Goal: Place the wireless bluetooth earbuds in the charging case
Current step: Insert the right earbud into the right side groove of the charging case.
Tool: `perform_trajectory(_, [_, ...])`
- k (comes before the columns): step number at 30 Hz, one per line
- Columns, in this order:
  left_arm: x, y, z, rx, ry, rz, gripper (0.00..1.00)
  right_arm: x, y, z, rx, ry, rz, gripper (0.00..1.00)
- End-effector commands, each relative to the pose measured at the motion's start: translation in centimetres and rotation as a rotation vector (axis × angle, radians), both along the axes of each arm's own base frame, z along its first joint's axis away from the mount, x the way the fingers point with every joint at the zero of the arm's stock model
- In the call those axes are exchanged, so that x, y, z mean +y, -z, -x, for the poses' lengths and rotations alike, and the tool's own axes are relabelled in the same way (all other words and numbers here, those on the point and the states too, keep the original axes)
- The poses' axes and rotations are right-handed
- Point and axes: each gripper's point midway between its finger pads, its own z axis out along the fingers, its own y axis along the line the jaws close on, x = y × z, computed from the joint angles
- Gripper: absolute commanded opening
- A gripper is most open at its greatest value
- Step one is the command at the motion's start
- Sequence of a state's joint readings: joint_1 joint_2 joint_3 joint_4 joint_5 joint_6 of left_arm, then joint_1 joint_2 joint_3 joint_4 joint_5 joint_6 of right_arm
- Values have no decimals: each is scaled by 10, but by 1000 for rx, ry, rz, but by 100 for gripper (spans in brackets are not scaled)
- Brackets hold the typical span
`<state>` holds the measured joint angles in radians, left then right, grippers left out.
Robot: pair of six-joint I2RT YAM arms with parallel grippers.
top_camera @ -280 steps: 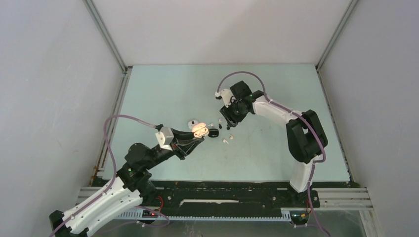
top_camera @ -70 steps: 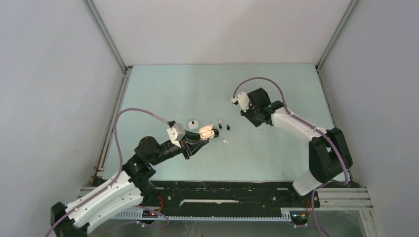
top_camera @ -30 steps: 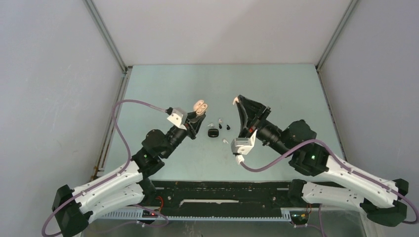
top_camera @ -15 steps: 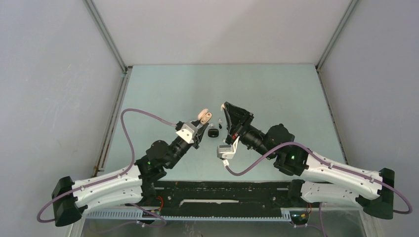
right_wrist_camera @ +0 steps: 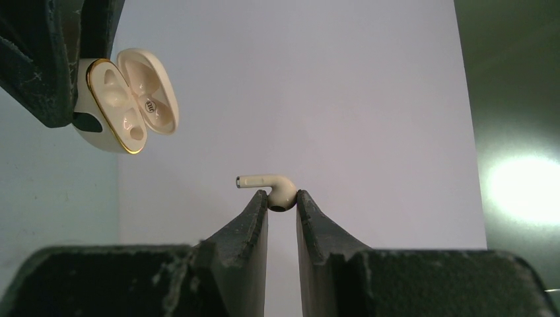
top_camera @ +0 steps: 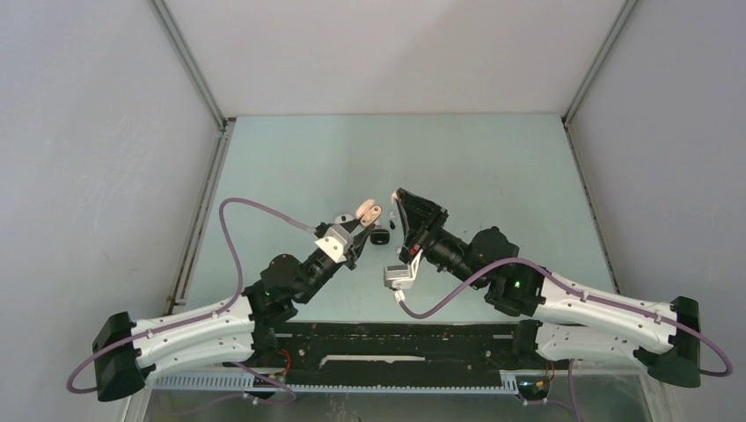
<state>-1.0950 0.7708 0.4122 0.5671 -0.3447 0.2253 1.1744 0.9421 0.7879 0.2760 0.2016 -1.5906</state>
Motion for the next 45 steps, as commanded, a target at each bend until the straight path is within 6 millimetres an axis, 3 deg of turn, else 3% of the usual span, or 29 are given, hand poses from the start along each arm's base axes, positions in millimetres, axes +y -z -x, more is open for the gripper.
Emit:
perform_trajectory(1, [-2, -23, 7, -68, 34, 47, 0, -2, -11, 2, -28, 10, -37, 0])
perform_trajectory(7, [-3, -26, 10, -83, 48, 59, 0, 1, 5, -1, -38, 32, 14, 0])
perform_trajectory(19, [-11, -28, 21, -98, 119, 77, 0, 9, 3, 1, -59, 7, 10, 0])
perform_trajectory(31, [-12, -30, 25, -104, 143, 94, 0, 15, 22, 4, -78, -21, 69, 0])
perform_trajectory(45, [-15, -28, 27, -104, 160, 99, 0, 18, 30, 5, -86, -26, 94, 0])
